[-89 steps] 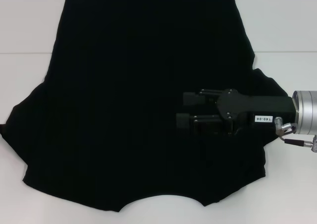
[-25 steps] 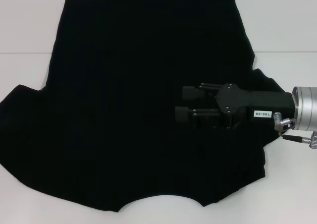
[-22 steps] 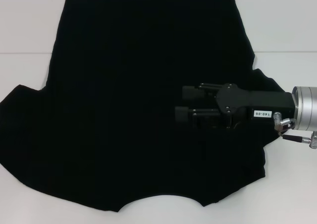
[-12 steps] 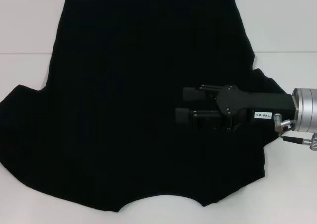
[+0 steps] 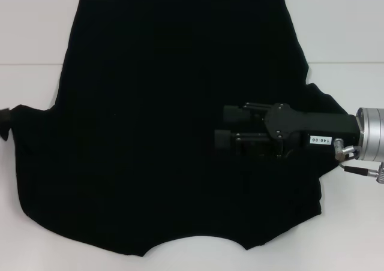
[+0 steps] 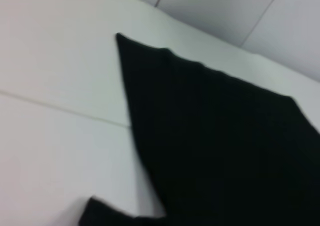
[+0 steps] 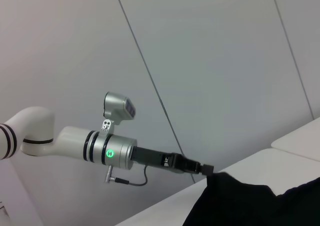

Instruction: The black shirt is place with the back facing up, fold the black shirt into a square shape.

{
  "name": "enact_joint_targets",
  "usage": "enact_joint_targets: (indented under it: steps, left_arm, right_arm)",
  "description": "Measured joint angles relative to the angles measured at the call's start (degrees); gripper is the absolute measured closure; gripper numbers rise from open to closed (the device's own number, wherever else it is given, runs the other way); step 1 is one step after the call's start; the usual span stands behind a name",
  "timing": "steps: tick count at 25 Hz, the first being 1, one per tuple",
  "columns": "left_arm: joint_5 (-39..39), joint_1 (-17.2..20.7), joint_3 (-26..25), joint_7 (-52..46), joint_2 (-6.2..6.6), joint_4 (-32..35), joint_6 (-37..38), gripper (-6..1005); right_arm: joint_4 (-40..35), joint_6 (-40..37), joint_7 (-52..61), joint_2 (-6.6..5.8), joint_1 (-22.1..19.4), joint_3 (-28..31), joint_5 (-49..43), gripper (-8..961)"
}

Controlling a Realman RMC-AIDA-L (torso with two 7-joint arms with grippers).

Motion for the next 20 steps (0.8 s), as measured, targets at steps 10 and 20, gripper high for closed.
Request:
enact_joint_targets:
  steps: [10,20]
  left_arm:
    - [-8.5,-1.0,6.5,2.9,-0.31,-2.1,3.4,915]
    - [-10.0,-6.1,20.4,10.3,-3.12,-12.3,-0.6,902]
  right_arm:
    - [0.0,-0.2,0.0,-0.21,-0.1,0.2,0.2,117]
    - [0.0,-0.3,0.1,-0.38,-0.2,0.5,0.3,118]
